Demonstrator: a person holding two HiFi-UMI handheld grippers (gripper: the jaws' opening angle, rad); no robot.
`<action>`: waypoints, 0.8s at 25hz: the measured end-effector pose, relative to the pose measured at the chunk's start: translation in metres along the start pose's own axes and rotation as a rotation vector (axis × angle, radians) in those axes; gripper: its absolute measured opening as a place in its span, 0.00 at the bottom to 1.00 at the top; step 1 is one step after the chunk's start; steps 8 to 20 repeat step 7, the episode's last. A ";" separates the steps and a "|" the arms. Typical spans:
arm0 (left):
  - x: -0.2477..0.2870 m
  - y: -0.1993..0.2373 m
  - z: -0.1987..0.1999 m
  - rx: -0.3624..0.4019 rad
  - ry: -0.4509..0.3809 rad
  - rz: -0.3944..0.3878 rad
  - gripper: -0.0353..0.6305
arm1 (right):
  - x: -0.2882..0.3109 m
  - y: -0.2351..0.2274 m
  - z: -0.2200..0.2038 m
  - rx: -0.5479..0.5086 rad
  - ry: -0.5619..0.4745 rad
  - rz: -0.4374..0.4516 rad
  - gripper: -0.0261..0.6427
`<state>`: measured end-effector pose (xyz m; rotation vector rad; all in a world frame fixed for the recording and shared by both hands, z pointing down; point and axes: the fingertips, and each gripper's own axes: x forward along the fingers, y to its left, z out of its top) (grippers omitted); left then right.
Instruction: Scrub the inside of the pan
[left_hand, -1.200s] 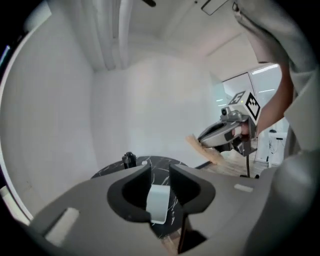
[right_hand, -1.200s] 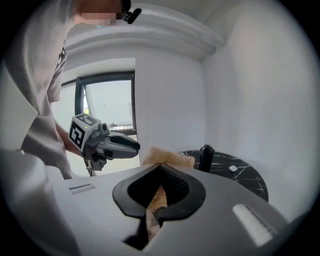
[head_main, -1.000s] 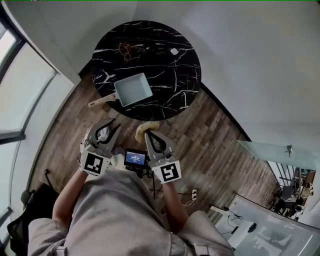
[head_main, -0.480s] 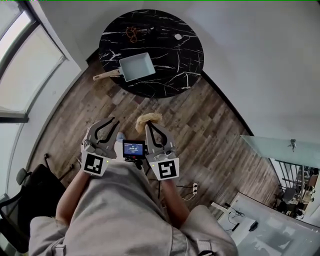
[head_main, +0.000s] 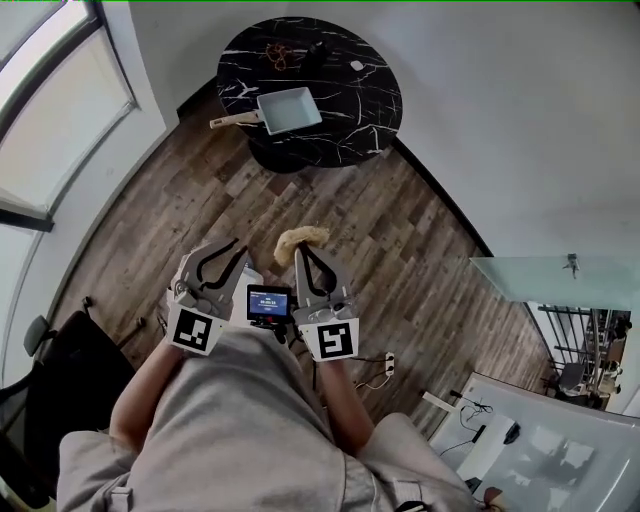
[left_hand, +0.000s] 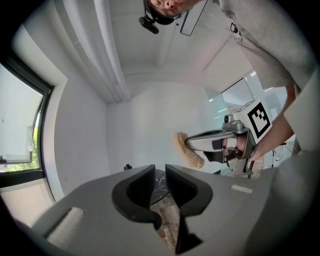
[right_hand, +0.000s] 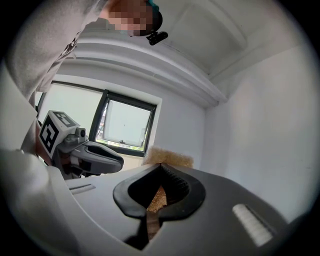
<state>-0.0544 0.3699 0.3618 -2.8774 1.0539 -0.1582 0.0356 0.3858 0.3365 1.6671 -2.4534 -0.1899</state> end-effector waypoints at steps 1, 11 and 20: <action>-0.019 -0.003 0.000 0.003 -0.011 -0.002 0.15 | -0.010 0.017 0.003 -0.003 0.001 -0.005 0.06; -0.133 -0.018 -0.016 0.000 -0.045 -0.015 0.15 | -0.058 0.113 0.009 0.020 0.008 -0.056 0.06; -0.133 -0.018 -0.016 0.000 -0.045 -0.015 0.15 | -0.058 0.113 0.009 0.020 0.008 -0.056 0.06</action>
